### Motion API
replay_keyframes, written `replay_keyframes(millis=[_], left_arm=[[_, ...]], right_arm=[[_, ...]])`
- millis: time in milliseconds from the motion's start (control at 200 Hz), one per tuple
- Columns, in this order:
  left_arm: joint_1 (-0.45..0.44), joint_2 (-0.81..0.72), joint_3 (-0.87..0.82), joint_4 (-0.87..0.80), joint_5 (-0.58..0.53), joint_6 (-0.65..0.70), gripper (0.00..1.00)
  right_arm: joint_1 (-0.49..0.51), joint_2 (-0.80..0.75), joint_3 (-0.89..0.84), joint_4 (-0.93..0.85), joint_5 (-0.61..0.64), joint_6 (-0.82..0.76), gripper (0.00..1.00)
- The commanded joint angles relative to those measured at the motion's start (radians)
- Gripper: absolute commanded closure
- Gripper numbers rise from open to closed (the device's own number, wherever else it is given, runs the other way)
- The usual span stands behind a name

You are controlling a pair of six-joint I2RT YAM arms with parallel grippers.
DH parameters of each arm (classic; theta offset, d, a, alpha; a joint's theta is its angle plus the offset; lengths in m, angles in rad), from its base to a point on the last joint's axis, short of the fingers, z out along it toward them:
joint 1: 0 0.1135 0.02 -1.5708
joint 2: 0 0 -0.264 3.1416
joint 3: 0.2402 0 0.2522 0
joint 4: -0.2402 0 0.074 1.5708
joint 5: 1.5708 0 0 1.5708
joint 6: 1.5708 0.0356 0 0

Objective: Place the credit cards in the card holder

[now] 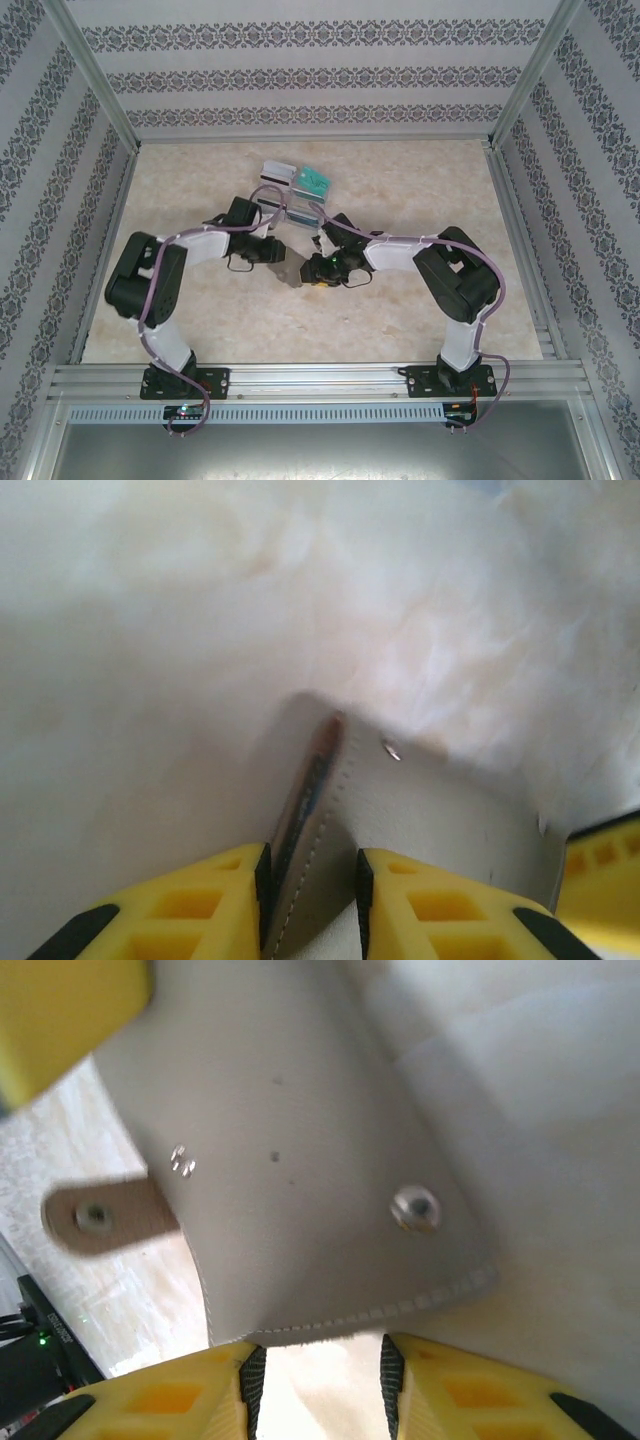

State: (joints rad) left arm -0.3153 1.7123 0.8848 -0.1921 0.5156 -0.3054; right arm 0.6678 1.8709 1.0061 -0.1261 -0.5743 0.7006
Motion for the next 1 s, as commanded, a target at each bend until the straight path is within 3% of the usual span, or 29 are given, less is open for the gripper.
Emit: replay_keyframes(millis=[0, 170, 365, 625, 789, 899, 994], left_arm=[[-0.083, -0.139, -0.133, -0.056, 0.087, -0.094, 0.71], [-0.143, -0.285, -0.240, -0.064, 0.053, -0.186, 0.72], [-0.199, -0.301, -0.276, 0.012, 0.035, -0.259, 0.71], [-0.227, -0.287, -0.164, 0.039, 0.039, -0.298, 0.71], [-0.147, -0.363, -0.077, -0.252, -0.103, -0.147, 0.71], [-0.026, -0.370, -0.067, -0.300, -0.103, -0.074, 0.70], [-0.007, -0.288, -0.027, -0.301, -0.106, -0.024, 0.70]], right_arm=[[-0.032, 0.048, 0.118, 0.084, 0.072, -0.031, 0.60], [-0.047, 0.142, 0.238, 0.026, 0.011, -0.073, 0.60], [-0.049, 0.219, 0.355, -0.046, -0.081, -0.114, 0.60], [-0.109, 0.102, 0.318, -0.153, -0.037, -0.198, 0.59], [-0.150, -0.010, 0.284, -0.262, 0.047, -0.264, 0.58], [-0.151, -0.062, 0.204, -0.252, 0.037, -0.253, 0.58], [-0.122, -0.085, 0.122, -0.208, -0.014, -0.216, 0.58]])
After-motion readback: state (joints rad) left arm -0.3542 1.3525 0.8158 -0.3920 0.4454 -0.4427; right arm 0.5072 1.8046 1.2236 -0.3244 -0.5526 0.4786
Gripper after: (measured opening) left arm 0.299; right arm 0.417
